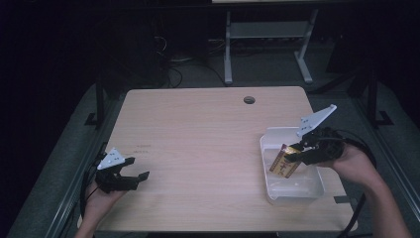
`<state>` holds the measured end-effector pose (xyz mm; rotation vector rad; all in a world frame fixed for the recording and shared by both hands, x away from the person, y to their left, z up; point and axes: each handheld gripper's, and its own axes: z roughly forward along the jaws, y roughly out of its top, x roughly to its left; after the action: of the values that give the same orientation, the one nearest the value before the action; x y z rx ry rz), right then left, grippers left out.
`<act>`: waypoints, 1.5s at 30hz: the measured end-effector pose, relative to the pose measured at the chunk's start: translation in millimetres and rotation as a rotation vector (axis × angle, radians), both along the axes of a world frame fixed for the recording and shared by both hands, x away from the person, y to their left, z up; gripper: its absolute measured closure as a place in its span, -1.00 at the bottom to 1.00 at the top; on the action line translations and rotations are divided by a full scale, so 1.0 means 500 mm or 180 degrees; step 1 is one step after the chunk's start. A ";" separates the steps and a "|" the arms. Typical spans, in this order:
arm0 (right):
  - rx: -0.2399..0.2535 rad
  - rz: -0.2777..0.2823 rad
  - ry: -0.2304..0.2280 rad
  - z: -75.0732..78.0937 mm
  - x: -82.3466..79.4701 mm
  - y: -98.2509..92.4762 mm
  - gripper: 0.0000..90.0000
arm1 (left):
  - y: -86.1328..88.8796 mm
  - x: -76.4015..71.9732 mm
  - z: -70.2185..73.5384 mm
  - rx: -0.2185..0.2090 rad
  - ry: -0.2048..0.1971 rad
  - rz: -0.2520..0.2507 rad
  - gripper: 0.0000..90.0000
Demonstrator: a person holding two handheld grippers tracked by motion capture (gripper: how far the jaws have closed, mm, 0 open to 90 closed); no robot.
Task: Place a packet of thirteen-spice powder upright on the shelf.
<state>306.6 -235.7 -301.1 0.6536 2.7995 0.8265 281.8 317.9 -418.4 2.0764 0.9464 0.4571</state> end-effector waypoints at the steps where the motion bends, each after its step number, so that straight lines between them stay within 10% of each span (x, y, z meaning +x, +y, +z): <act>1: 0.0004 -0.0001 0.0005 -0.003 0.001 -0.002 0.51 | 0.000 0.000 0.000 -0.0001 -0.0002 0.0000 -0.54; 19: 0.0092 -0.0161 0.0185 -0.084 0.020 -0.014 0.46 | -0.001 0.001 -0.002 -0.0010 0.0011 0.0002 -0.54; 45: 0.0162 -0.0415 0.0223 -0.127 -0.003 -0.045 0.30 | -0.001 0.001 -0.004 -0.0015 0.0022 -0.0003 -0.54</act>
<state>305.4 -258.1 -364.4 0.8795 2.7691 0.8682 282.1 317.2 -420.2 2.0754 0.9496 0.4469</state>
